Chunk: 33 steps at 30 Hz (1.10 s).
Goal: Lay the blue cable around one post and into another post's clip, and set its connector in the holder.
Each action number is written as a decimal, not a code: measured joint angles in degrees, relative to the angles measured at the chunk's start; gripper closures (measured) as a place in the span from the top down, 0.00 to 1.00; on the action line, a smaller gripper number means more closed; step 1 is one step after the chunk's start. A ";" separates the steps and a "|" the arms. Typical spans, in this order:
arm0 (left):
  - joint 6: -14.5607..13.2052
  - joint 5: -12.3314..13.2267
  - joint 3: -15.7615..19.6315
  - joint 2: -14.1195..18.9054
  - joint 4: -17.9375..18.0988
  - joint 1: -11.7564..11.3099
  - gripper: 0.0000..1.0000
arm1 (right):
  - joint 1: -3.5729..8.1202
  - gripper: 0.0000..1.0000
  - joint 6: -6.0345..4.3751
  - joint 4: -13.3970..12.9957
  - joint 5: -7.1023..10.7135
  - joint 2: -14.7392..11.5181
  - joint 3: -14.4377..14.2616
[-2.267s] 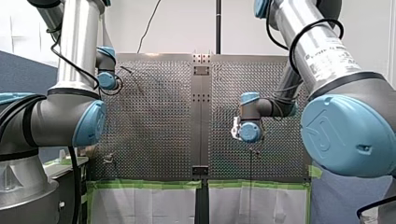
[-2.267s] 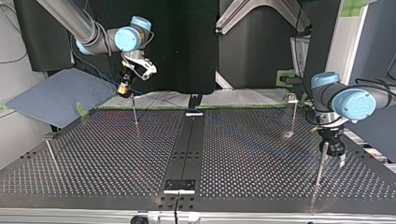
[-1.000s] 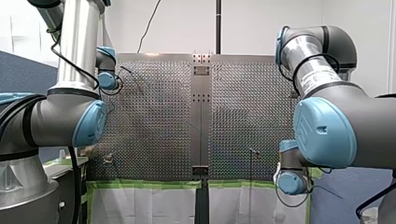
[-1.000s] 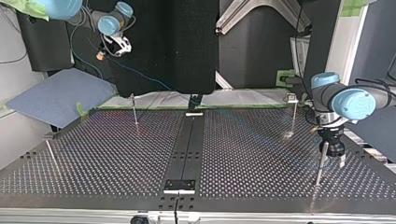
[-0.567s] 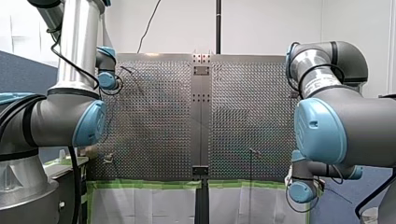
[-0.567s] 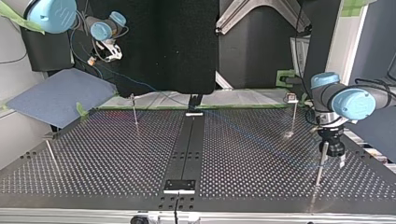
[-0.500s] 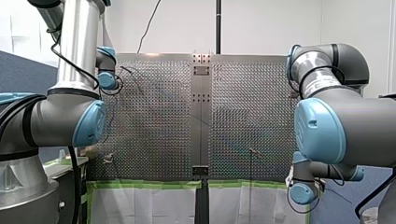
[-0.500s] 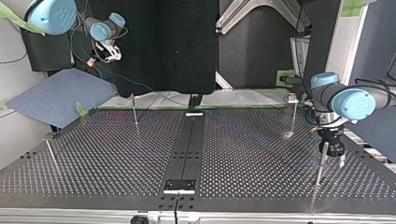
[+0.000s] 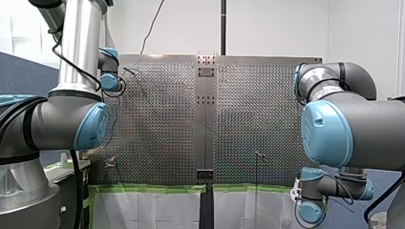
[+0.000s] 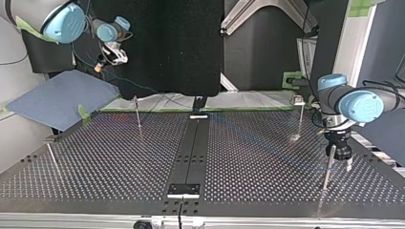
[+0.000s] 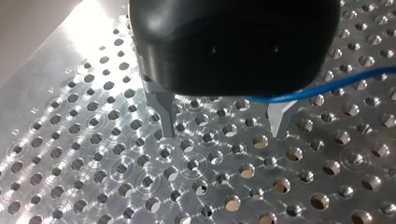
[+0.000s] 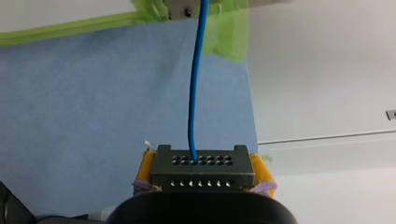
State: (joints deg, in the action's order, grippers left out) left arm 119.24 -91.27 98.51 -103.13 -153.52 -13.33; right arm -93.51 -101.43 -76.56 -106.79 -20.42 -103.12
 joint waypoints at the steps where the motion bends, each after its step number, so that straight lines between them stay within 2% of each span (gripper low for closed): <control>1: 0.01 0.00 0.01 0.00 0.00 0.00 0.98 | -0.01 0.00 0.28 -0.48 0.44 0.47 0.00; 5: -0.01 -0.04 0.02 0.00 0.00 0.03 0.98 | 0.04 0.00 1.20 -2.67 2.55 2.66 0.00; 10: -0.06 -0.14 0.01 0.00 -0.02 0.04 0.98 | 0.16 0.00 1.84 -4.79 4.66 4.79 -0.86; 17: -0.07 -0.15 0.01 0.00 0.00 0.10 0.98 | 0.14 0.00 2.07 -8.49 8.37 8.50 -4.36; 21: -0.07 -0.14 0.00 0.00 0.00 0.20 0.98 | -0.28 0.00 3.02 -10.47 10.36 10.35 -6.21; 26: -0.05 -0.13 -0.01 0.00 0.03 0.26 0.98 | -0.58 0.00 4.76 -11.63 13.01 9.44 -6.98; 30: -0.01 -0.10 -0.01 0.00 0.05 0.28 0.98 | -0.76 0.00 5.09 -11.29 14.92 7.72 -7.14; 33: 0.01 -0.14 -0.01 0.00 0.05 0.29 0.98 | -0.99 0.00 5.16 -9.98 16.59 6.08 -7.39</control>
State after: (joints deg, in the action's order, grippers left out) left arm 119.25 -91.41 98.51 -103.12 -153.47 -13.04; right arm -94.50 -96.27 -86.54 -90.21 -14.34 -110.51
